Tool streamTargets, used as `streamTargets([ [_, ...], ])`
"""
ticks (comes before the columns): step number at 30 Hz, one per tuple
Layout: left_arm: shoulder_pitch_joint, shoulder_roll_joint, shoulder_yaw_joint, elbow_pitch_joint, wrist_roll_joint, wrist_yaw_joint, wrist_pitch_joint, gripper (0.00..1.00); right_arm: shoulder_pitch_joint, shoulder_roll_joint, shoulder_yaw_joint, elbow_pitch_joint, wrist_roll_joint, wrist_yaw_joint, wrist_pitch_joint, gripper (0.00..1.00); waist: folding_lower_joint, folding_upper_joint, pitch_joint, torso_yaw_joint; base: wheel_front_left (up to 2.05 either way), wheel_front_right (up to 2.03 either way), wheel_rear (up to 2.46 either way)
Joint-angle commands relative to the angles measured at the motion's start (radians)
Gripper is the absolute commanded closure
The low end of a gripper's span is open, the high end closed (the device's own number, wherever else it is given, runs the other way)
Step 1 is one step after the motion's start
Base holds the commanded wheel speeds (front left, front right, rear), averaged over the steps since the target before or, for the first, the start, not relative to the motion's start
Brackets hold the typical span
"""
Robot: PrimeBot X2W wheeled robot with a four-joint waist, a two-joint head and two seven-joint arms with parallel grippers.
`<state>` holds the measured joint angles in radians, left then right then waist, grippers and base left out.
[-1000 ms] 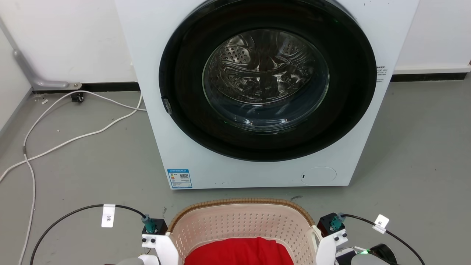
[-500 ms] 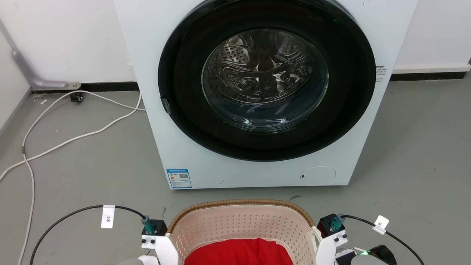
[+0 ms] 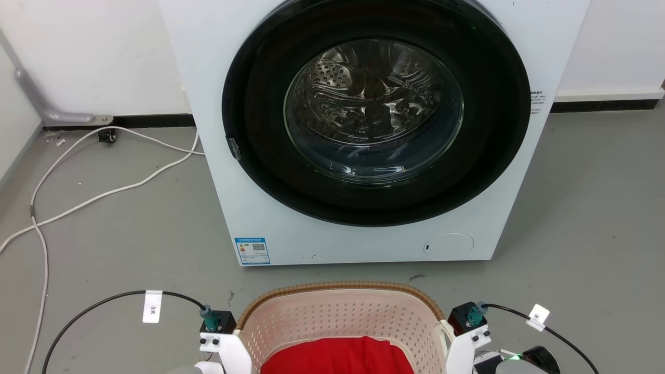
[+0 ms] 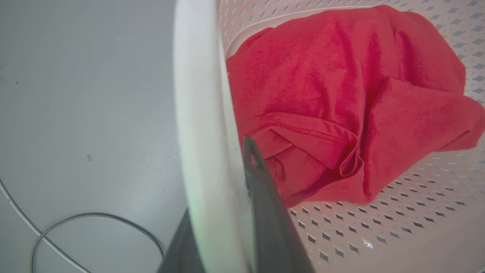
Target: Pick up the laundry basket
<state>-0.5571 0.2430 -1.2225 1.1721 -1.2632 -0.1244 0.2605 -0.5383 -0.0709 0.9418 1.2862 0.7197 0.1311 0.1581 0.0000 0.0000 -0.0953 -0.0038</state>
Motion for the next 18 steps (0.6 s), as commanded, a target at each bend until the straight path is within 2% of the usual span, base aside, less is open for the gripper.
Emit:
streamTargets([
  [1, -0.004, 0.014, -0.005, 0.000, -0.003, -0.011, -0.005, 1.00, 0.006, -0.020, 0.007, 0.004, -0.004, -0.001, -0.002, 1.00, 0.0000, 0.0000, 0.000, 0.000, 0.00, 0.00, 0.00],
  [18, 0.000, 0.012, -0.020, -0.002, -0.020, -0.011, -0.010, 1.00, 0.012, -0.022, 0.014, 0.004, 0.003, -0.001, 0.000, 1.00, 0.0000, 0.0000, -0.004, 0.000, 0.00, 0.00, 0.00],
])
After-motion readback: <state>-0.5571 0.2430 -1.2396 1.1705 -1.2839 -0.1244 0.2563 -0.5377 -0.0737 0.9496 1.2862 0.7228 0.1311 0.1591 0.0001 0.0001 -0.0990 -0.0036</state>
